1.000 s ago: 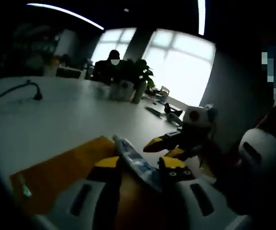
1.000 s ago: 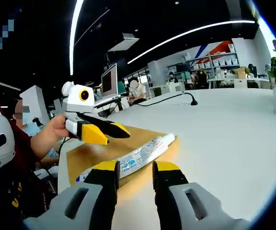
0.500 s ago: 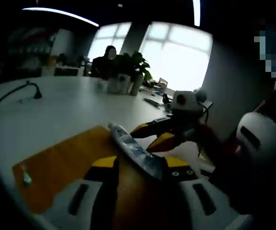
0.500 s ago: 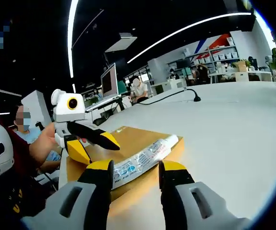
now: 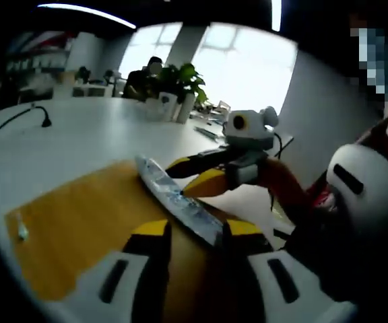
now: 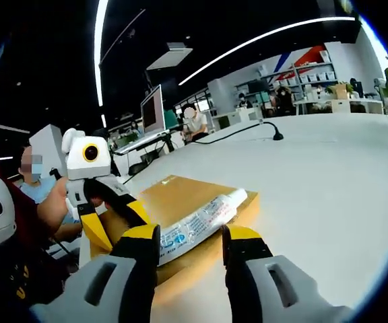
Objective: Pick up the toothpaste unscrew the cap squeeze it onto the small board screw the cap back on and return it to the table
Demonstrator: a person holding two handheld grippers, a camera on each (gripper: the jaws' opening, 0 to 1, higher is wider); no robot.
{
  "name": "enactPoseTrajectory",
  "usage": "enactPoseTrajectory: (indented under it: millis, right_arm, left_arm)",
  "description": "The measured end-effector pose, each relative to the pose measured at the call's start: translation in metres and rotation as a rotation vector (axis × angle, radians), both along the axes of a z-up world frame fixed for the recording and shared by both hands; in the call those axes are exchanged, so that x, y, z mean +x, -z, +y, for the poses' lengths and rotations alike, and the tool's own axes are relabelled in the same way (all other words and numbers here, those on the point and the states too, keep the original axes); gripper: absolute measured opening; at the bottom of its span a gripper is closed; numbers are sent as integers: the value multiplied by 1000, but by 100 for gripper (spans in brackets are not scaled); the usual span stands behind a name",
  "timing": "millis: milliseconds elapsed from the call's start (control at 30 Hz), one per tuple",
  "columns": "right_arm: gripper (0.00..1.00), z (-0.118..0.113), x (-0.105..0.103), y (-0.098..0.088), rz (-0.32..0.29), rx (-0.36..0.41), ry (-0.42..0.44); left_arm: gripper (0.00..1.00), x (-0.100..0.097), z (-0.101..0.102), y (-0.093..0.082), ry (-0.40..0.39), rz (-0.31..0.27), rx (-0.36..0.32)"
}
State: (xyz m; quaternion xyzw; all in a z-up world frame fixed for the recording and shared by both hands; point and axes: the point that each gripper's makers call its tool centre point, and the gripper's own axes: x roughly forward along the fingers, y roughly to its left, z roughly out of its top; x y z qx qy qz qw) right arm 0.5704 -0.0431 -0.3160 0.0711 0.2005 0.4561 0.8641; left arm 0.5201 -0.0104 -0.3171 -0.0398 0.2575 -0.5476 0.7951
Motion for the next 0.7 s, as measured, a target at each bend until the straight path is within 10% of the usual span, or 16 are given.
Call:
enactPoseTrajectory:
  millis: [700]
  right_arm:
    - [37, 7, 4, 1, -1, -9, -9]
  left_arm:
    - [32, -6, -16, -9, 22, 14, -48]
